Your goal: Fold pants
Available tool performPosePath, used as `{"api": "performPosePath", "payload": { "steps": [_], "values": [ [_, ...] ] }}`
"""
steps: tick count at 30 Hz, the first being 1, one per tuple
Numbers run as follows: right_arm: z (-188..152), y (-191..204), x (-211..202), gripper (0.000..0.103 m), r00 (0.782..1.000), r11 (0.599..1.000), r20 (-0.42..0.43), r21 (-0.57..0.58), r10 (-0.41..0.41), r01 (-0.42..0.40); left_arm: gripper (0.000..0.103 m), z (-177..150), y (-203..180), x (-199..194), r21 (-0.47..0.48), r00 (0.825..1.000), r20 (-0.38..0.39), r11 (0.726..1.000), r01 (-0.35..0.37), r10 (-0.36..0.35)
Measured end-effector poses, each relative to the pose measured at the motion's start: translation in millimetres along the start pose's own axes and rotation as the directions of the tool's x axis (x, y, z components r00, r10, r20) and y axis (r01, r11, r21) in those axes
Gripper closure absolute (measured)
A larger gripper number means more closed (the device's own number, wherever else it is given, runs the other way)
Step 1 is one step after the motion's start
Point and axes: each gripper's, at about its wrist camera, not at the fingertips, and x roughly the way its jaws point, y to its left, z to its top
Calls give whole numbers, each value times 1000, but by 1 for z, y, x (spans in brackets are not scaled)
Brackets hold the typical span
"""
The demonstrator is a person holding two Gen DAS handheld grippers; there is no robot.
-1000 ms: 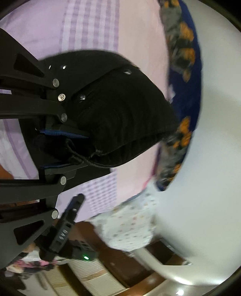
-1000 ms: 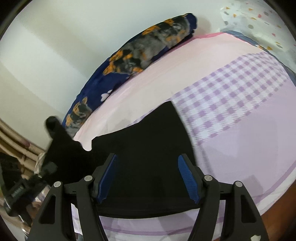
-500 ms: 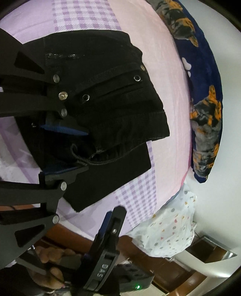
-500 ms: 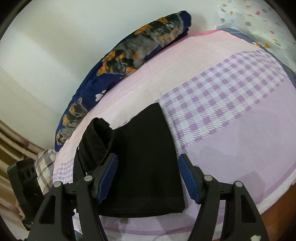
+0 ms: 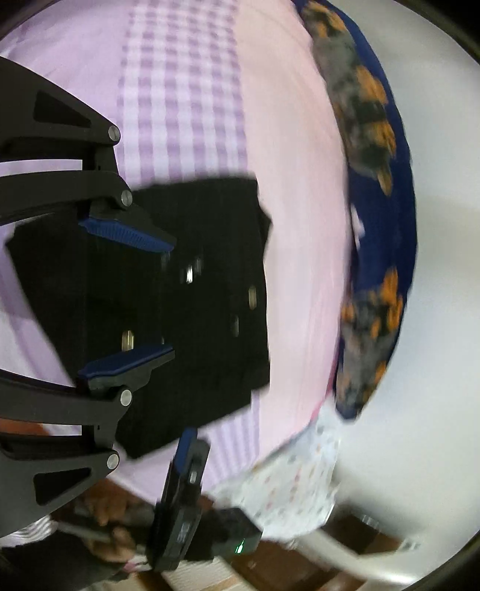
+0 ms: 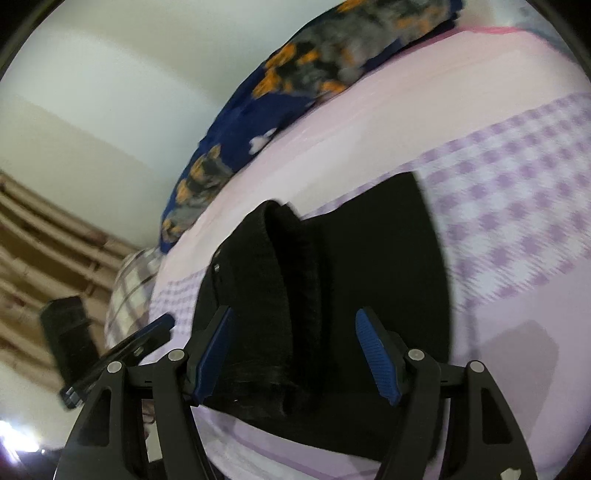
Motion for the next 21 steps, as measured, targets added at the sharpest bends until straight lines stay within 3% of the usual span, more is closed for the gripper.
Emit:
{"api": "performPosePath", "payload": {
  "steps": [3,6,10,16,21],
  "values": [
    [5,-1,14,37,999,1000,-41,-27,9,-11,50,-6,20,10,-46,999,-42,999,-16,14],
    [10,-9,24,37,997,1000,-81,-11,11,-12,50,-14,23,24,-59,996,-87,998,10,-15],
    [16,-15,33,37,994,1000,-107,-13,23,-24,50,-27,9,39,6,989,-144,999,38,-37],
    [26,-17,41,37,990,998,-132,-27,57,-61,50,-35,-14,39,81,988,-145,995,57,-45],
    [28,-8,59,41,973,989,-189,-51,129,-141,50,-36,-10,39,69,989,-133,995,71,-61]
  ]
}}
